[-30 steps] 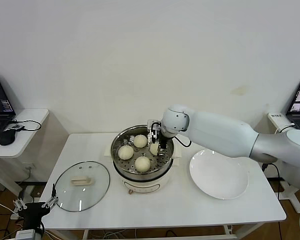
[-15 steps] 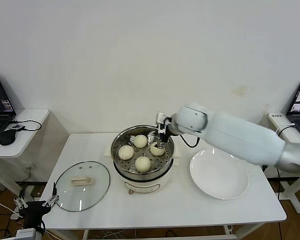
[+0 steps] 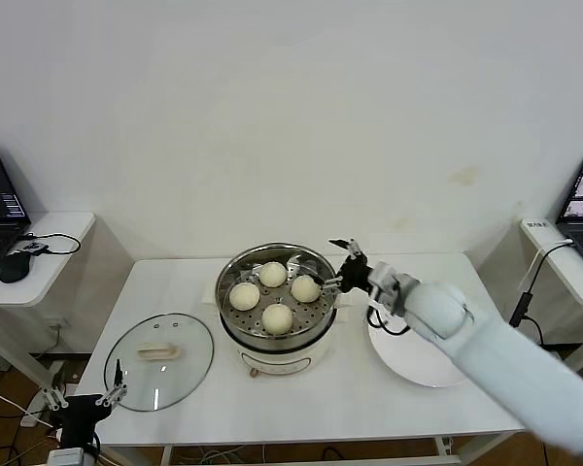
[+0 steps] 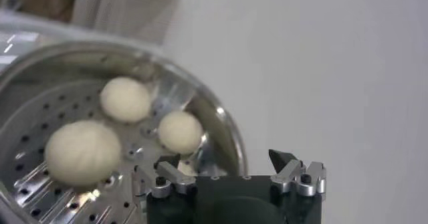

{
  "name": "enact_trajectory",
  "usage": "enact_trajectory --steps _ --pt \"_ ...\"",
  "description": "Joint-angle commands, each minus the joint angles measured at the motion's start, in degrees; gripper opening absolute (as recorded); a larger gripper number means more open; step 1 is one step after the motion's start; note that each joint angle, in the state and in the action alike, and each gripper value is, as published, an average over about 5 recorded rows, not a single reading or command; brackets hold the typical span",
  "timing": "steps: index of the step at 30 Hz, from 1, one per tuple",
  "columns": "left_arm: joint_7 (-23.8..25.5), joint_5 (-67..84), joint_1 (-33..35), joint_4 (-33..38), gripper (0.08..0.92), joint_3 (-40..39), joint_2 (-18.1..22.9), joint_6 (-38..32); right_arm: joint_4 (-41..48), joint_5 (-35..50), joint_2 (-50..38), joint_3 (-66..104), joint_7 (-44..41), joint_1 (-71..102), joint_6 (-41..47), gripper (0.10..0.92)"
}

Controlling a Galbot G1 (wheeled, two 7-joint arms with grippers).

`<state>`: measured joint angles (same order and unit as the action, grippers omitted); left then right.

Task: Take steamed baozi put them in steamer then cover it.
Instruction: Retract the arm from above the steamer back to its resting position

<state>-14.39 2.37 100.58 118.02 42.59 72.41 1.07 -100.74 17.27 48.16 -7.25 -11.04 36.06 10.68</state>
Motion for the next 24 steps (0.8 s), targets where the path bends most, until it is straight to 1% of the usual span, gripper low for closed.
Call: enact_trajectory --steps 1,4,7,11,14,17,24 --pt "-0.04 -9.70 -0.72 -5.53 0.823 -1.57 -0.98 -3.21 -5.33 -11.72 22.08 44.17 -1.14 43.09 -22.62 0.823" --pt "-1.14 -23.58 -1.97 -9.04 0.823 -0.87 -1.48 -6.17 -7.07 -11.54 27.06 48.65 -1.11 46.91 -21.73 0.823" --pt "-2.19 -41.35 -3.67 -13.15 0.823 0.80 -2.31 -9.75 -8.42 -12.40 30.54 51.68 -0.15 50.67 -20.98 0.823" --pt "-2.71 -59.21 -5.46 -17.48 0.823 2.03 -4.73 -12.65 -8.82 -14.46 34.20 53.91 1.71 54.48 -21.90 0.823" --pt "-1.83 -66.04 -6.46 -19.13 0.823 1.66 -6.69 -12.75 -8.33 -15.29 35.54 55.70 2.67 55.75 -23.25 0.823" --pt "0.12 -70.06 -7.67 -20.11 0.823 0.53 -7.79 -12.49 -7.93 -16.34 35.89 57.90 3.14 56.37 -24.61 0.823" --pt "3.22 -73.70 -11.12 -22.34 0.823 -3.20 -8.10 -10.90 -7.78 -15.27 36.05 60.74 3.52 56.65 -24.56 0.823"
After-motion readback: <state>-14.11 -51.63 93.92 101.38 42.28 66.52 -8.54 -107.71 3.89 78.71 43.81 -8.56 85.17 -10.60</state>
